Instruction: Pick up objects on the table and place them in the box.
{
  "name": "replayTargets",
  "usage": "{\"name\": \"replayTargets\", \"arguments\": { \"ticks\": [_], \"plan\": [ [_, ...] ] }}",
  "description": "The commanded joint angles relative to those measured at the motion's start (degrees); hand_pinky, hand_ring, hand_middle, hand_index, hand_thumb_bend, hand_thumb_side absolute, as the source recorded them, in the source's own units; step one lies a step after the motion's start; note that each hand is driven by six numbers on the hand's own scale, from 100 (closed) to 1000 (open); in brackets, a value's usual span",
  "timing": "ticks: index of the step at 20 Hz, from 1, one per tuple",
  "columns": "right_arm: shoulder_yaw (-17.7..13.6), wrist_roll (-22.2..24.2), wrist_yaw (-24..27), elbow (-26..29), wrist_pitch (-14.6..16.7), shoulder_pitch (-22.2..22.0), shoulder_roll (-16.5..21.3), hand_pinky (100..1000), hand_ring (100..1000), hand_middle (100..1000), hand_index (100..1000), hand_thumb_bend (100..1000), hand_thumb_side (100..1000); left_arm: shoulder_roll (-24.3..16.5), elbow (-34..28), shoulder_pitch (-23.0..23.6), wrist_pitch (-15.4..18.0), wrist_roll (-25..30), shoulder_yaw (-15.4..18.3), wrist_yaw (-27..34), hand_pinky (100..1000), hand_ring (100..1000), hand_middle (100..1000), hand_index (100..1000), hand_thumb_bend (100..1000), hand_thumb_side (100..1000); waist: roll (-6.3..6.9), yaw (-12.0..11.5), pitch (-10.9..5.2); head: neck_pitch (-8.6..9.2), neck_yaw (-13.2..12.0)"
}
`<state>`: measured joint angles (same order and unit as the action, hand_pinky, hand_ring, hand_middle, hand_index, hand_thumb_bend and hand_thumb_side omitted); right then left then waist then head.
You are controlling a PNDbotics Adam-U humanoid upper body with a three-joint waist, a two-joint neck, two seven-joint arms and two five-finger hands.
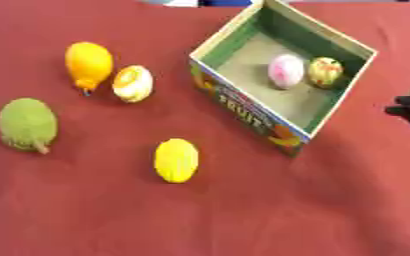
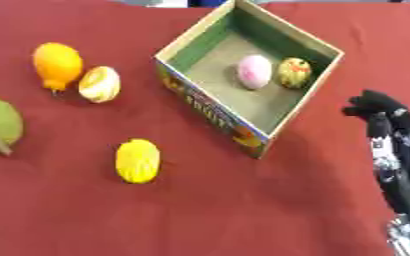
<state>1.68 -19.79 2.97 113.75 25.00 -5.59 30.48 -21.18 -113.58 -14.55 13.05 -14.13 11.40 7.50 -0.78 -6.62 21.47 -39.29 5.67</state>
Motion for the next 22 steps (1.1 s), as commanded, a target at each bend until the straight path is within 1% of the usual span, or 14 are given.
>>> {"name": "replayTargets", "arguments": {
  "ticks": [1,2,4,8,10,13,15,18,20,22],
  "plan": [
    [-0.91,-0.09,0.33,0.84,0.07,0.07,0.55,846,709,714,835,100,729,-5.65,-1.02,0.56,-0.12,0.77,-0.66,-1.19,894,770,680,866,100,658,0.33,0.15,-1.2,-0.19,-0.01],
    [-0.94,-0.09,0.35,0.84,0.04,0.01,0.61,846,709,714,835,100,729,-7.63,-1.02,1.1,-0.44,0.9,-1.04,-1.75,892,771,681,866,100,654,0.43,0.2,-1.31,-0.26,0.05],
    [-1.02,-0.1,0.29,0.84,0.05,-0.16,0.8,846,709,715,835,100,727,-12.82,-1.02,2.64,-1.82,1.34,-2.12,-3.57,886,773,686,865,100,640,0.66,0.3,-1.51,-0.38,0.25],
    [-1.18,-0.3,-0.07,0.84,-0.02,-0.62,1.12,846,708,715,835,100,728,-24.73,-1.02,5.85,-5.36,5.16,-4.63,-9.57,876,776,695,866,100,625,1.19,0.24,-1.86,-0.82,0.76],
    [-1.23,-0.47,-0.29,0.84,-0.14,-0.75,1.15,846,708,715,834,100,728,-29.91,-1.02,7.07,-7.38,8.72,-5.86,-12.01,869,780,707,863,100,592,1.43,0.12,-1.97,-0.94,0.95],
    [-1.19,-0.62,-0.57,0.84,-0.22,-0.89,1.38,846,709,715,835,100,728,-36.92,-1.02,8.13,-10.97,16.35,-7.79,-16.41,863,787,726,861,100,557,1.68,0.01,-2.17,-1.04,1.07],
    [-1.2,-0.71,-0.75,0.84,-0.2,-1.02,1.5,846,709,715,835,100,727,-40.27,-1.02,8.0,-12.91,21.01,-8.76,-19.1,861,792,739,862,100,535,1.79,-0.06,-2.26,-1.09,1.1],
    [-1.19,-0.86,-0.98,0.84,-0.21,-1.19,1.62,845,709,715,834,100,727,-43.92,-0.88,7.28,-14.52,26.38,-10.1,-23.06,859,798,753,862,100,526,1.92,-0.19,-2.31,-1.09,1.15],
    [-1.13,-0.91,-1.09,0.84,-0.23,-1.24,1.71,845,709,715,834,100,727,-45.58,-0.33,6.15,-14.72,28.87,-11.11,-24.91,858,800,757,864,100,529,1.96,-0.25,-2.34,-1.05,1.17],
    [-1.03,-0.9,-1.19,0.84,-0.26,-1.37,1.86,845,709,715,834,100,727,-47.22,0.63,4.58,-14.23,31.04,-12.51,-26.25,859,801,764,867,100,542,1.98,-0.31,-2.39,-1.03,1.28]
  ]
}}
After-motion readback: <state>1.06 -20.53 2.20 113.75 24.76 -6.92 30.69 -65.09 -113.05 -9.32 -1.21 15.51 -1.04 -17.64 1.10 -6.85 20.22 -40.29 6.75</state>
